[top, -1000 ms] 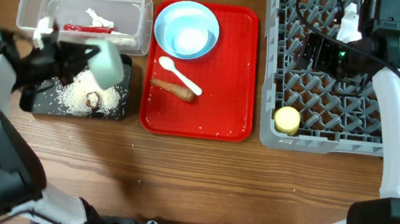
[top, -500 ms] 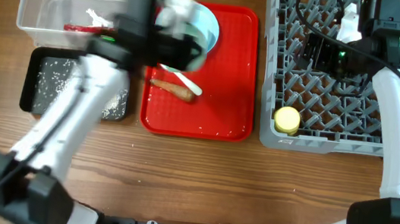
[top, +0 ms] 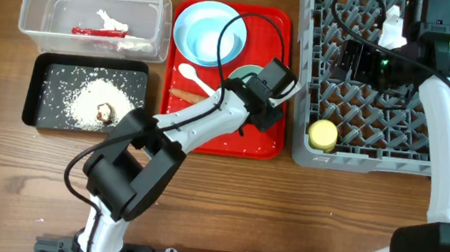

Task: Sort waste into correct bins and load items into the dishwasher rack
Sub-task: 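Carry the empty green bowl back toward the red tray with the left gripper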

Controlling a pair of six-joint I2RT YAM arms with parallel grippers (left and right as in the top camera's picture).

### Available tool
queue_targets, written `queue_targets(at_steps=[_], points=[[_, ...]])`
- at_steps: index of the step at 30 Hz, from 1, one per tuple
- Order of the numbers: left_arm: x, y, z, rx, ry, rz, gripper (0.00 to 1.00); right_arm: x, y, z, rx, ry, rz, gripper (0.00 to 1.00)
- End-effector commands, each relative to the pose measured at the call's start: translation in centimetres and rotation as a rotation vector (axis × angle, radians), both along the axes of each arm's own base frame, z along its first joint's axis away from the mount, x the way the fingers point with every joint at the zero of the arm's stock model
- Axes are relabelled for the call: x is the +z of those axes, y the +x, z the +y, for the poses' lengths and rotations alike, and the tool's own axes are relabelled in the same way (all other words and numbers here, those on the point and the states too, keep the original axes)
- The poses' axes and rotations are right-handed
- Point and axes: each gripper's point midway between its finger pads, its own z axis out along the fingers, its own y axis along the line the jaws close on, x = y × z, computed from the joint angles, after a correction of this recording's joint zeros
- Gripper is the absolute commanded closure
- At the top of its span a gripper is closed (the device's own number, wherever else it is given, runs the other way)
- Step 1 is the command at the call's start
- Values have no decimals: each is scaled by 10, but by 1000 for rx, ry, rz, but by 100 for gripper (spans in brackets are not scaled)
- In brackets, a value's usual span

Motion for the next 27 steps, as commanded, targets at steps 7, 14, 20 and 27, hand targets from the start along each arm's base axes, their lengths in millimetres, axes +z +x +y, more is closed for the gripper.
queue_targets(at_steps=[7, 14, 20, 27], points=[[26, 23, 22, 155, 51, -127, 55, 11, 1, -3, 10, -14, -35, 1], [123, 24, 28, 234, -114, -248, 32, 11, 1, -3, 10, -15, -36, 1], [181, 24, 78, 573, -332, -215, 33, 11, 1, -3, 10, -15, -34, 0], [119, 32, 166, 1228, -390, 28, 39, 11, 1, -3, 10, -14, -35, 1]])
